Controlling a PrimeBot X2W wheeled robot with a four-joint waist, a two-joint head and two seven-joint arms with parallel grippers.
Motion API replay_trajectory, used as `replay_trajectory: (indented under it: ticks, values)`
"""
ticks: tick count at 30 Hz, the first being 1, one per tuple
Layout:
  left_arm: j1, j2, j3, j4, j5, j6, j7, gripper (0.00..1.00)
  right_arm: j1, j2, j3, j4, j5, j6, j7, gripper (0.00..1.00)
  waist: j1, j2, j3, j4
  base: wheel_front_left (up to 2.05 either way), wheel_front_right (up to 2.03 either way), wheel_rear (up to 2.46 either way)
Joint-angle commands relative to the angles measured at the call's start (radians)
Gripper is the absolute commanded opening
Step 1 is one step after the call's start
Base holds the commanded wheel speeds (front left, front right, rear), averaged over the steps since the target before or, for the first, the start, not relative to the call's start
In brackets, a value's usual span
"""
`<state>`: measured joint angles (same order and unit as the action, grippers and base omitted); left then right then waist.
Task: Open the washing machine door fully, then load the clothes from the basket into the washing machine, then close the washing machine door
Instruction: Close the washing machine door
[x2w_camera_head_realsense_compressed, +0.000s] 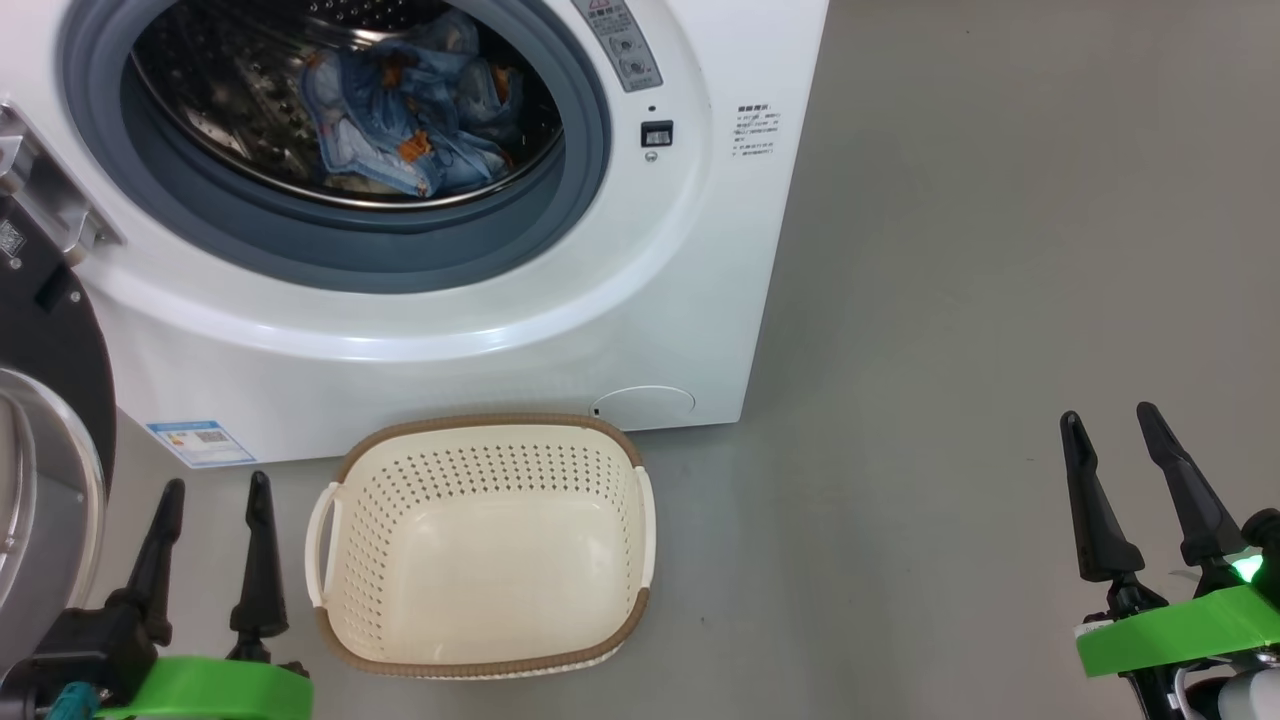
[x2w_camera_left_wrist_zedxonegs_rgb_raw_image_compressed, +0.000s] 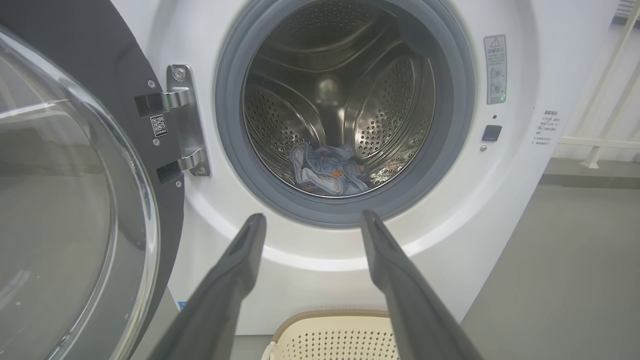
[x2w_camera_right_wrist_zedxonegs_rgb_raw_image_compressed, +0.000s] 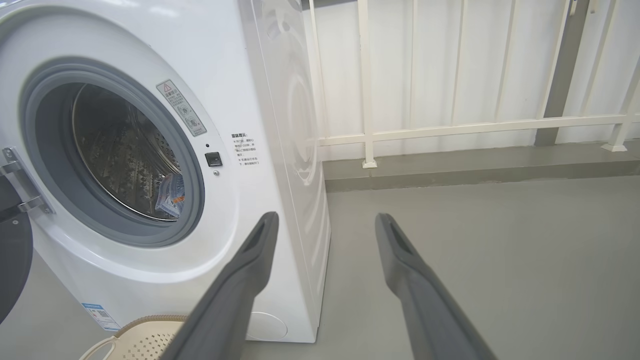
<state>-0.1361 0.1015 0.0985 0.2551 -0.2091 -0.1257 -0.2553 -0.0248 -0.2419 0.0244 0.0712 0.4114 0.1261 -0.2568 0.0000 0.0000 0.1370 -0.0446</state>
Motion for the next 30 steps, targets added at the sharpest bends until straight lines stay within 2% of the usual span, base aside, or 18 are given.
replay_trajectory:
  ticks: [1, 15, 30]
  values:
    - [-0.012, 0.015, 0.031, -0.021, 0.004, -0.005, -0.006, 1.0, 0.003, -0.019, 0.011, -0.027, -0.014, 0.005, -0.005, 1.0, 0.0, 0.0, -0.001, 0.001, -0.16, 0.16, 0.0]
    - [-0.004, 0.019, 0.025, -0.03, 0.001, -0.005, -0.006, 1.0, 0.006, -0.017, 0.012, -0.028, -0.014, 0.005, -0.005, 1.0, 0.0, 0.0, -0.009, 0.001, -0.82, 0.82, 0.0]
    - [0.015, 0.017, 0.003, -0.035, 0.001, -0.005, -0.006, 1.0, 0.012, -0.023, 0.016, -0.033, -0.015, 0.005, -0.005, 1.0, 0.0, 0.0, -0.024, 0.027, -0.06, 0.06, 0.0]
